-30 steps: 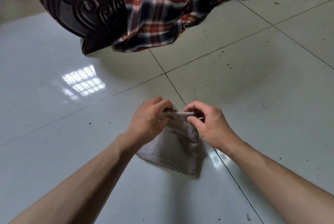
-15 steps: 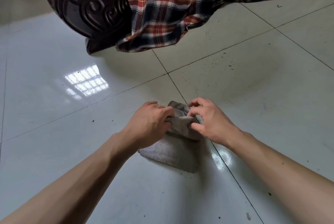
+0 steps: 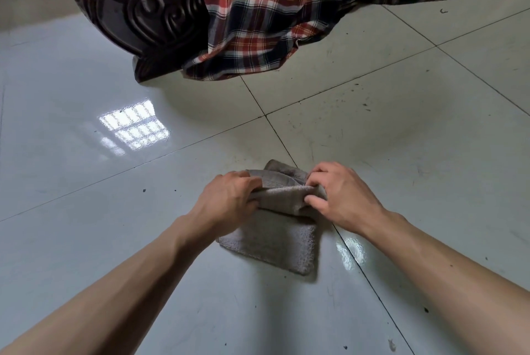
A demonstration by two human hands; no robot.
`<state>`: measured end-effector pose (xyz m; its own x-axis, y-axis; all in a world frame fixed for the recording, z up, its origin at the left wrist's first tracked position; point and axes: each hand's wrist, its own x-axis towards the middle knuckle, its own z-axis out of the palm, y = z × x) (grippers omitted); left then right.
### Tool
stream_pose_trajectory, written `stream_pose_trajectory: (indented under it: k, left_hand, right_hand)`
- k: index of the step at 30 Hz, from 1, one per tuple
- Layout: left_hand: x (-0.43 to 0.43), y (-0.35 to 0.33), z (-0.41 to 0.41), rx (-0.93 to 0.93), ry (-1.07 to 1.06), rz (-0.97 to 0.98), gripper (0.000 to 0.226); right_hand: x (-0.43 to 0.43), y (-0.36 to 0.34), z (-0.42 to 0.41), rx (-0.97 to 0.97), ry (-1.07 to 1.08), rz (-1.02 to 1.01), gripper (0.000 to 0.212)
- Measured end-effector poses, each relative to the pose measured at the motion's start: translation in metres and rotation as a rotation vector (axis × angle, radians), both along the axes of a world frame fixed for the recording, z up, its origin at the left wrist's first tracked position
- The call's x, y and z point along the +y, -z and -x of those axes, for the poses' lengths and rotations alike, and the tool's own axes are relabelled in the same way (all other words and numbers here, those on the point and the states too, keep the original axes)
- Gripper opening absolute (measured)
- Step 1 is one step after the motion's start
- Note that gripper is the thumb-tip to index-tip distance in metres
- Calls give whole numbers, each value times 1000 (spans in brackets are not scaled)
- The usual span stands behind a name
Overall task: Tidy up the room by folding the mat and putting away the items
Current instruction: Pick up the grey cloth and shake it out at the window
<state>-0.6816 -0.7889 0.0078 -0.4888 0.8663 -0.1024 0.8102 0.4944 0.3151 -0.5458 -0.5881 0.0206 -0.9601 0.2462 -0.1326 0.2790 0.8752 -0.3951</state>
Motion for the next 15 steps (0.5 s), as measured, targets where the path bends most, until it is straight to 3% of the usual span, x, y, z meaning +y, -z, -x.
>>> stream_pose_trajectory:
  k: [4, 9, 15]
  left_hand:
    - [12, 7, 11, 13, -106, -55, 15]
    - [37, 14, 25, 6, -120, 41, 17]
    - [63, 12, 36, -117, -103, 141, 38]
  right_hand:
    - [1, 1, 7, -8, 160, 28, 18]
    - [7, 6, 16, -120, 291, 102, 17]
    - [15, 14, 28, -121, 511, 340, 27]
